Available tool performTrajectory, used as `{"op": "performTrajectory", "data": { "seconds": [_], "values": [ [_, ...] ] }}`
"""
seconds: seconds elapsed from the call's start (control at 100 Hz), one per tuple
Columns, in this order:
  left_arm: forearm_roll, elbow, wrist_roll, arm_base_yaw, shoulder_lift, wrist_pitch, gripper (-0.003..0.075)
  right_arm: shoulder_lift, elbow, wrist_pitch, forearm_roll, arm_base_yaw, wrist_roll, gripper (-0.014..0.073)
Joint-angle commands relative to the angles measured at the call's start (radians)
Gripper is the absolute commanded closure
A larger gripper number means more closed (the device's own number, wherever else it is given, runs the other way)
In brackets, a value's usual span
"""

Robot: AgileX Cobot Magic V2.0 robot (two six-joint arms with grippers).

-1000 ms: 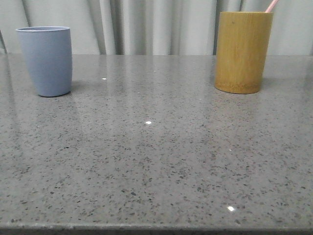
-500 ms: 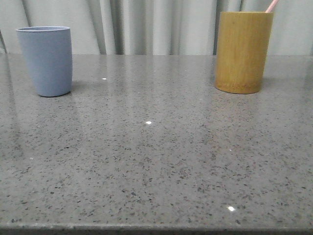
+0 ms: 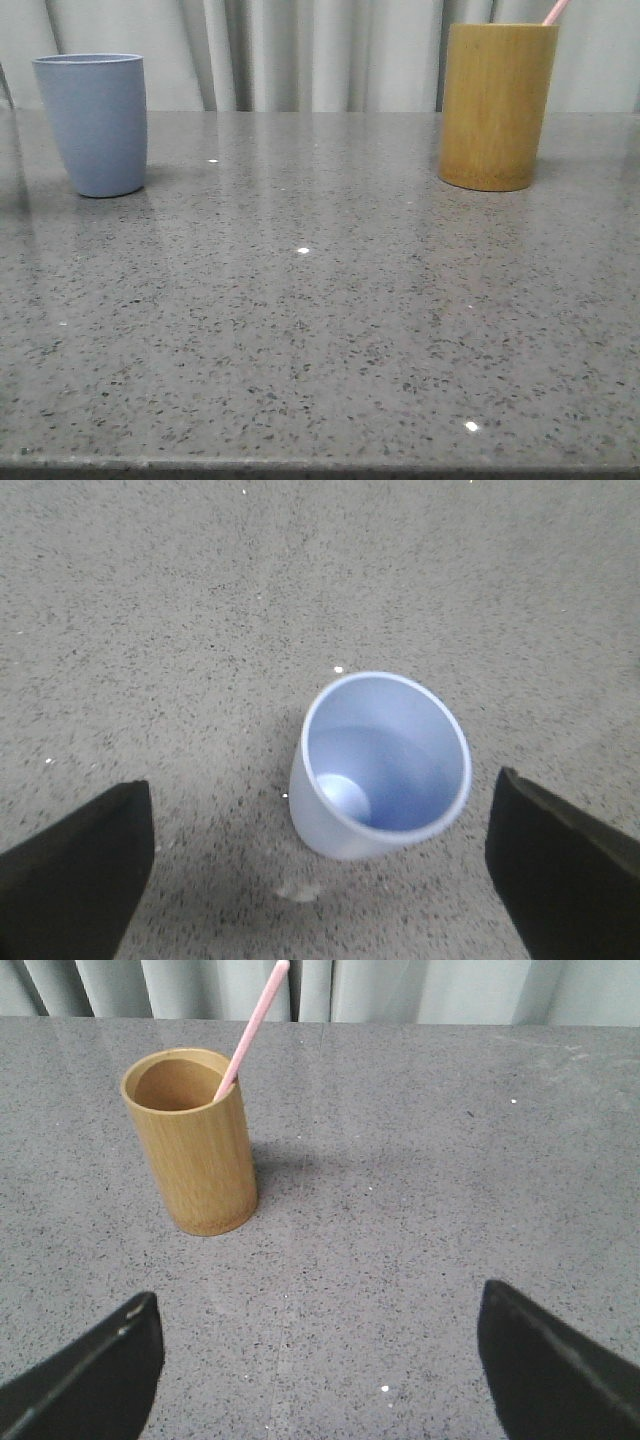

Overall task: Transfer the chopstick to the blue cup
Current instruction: 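Reach the left gripper down and grasp the light blue cup's rim, then lift the blue cup with the left gripper toward the bamboo cup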

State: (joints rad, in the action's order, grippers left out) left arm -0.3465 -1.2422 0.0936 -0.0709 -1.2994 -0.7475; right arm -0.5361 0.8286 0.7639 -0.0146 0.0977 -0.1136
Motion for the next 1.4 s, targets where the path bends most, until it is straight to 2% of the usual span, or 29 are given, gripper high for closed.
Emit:
{"op": "performTrajectory", "data": {
  "seconds": [0.0,0.37,0.51,0.65,0.89,1.1,1.39],
  "values": [
    [-0.029,-0.078,0.007,-0.006,-0.051,0.038,0.0083,-0.013,0.032,-0.081,-0.009,-0.006,0.002,-0.0041],
    [-0.029,-0.144,0.017,-0.063,-0.250,0.029,0.0085,-0.013,0.032,-0.081,-0.009,-0.006,0.002,-0.0041],
    [-0.029,-0.144,0.017,-0.063,-0.284,0.033,0.0152,-0.013,0.032,-0.079,-0.009,-0.006,0.002,-0.0041],
    [-0.029,-0.144,0.017,-0.063,-0.293,0.035,0.0316,-0.013,0.032,-0.075,-0.009,-0.006,0.002,-0.0041],
    [-0.029,-0.151,0.017,-0.063,-0.291,0.039,0.0740,-0.013,0.032,-0.075,-0.009,-0.006,0.002,-0.0041],
    [-0.052,-0.155,0.022,-0.073,-0.291,0.026,0.0739,-0.013,0.032,-0.075,-0.009,-0.006,0.002,-0.0041],
    [-0.052,-0.259,0.025,-0.204,-0.291,-0.015,0.0739,-0.013,0.032,-0.075,-0.009,-0.006,0.002,-0.0041]
  ]
}}
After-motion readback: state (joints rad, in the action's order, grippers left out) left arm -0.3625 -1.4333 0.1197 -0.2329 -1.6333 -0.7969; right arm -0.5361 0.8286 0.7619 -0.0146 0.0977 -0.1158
